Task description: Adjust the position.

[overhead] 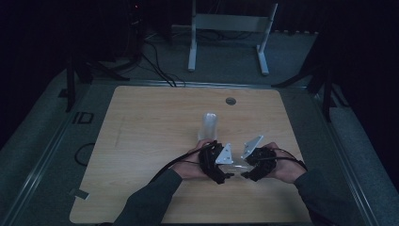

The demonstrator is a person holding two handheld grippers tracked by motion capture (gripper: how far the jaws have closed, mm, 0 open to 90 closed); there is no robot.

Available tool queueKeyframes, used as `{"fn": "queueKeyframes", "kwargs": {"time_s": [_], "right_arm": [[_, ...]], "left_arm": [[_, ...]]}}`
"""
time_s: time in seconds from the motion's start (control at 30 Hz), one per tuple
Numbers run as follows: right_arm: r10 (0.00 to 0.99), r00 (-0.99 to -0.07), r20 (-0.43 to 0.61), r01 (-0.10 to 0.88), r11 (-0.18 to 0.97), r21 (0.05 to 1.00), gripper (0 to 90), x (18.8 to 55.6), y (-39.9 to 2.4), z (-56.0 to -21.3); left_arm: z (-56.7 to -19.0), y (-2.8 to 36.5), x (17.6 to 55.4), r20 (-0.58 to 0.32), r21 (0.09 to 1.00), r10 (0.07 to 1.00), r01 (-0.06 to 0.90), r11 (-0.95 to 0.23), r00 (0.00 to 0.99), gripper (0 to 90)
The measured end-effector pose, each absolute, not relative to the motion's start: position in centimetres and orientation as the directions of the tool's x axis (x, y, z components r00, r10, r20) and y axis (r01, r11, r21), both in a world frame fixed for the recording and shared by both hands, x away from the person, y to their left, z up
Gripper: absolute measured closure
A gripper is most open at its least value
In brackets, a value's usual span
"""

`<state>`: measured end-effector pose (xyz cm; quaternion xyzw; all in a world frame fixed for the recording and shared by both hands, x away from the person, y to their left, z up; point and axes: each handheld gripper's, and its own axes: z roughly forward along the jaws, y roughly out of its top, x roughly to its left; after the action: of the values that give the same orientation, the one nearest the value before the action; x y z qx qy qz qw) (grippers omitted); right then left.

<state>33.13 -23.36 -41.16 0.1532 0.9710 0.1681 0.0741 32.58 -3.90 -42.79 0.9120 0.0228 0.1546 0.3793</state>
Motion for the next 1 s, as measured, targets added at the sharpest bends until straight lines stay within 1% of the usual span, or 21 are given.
{"fn": "queueKeyframes", "kwargs": {"time_s": [0.37, 0.67, 1.0], "right_arm": [[0.399, -0.912, -0.099, 0.342, 0.869, 0.359, 41.5, 33.3, -24.5, -41.8], [0.464, -0.880, -0.101, 0.400, 0.838, 0.370, 41.5, 33.5, -25.4, -42.2], [0.541, -0.835, -0.105, 0.454, 0.783, 0.425, 41.5, 33.5, -26.0, -42.2]], "left_arm": [[-42.7, -3.7, 32.7, 0.264, 0.713, 0.177, -0.068, -0.698, 0.948, 20.7], [-42.4, -3.4, 32.8, 0.262, 0.731, 0.197, -0.061, -0.680, 0.945, 22.1], [-42.6, -3.3, 32.8, 0.243, 0.748, 0.217, -0.040, -0.663, 0.945, 23.6]]}}
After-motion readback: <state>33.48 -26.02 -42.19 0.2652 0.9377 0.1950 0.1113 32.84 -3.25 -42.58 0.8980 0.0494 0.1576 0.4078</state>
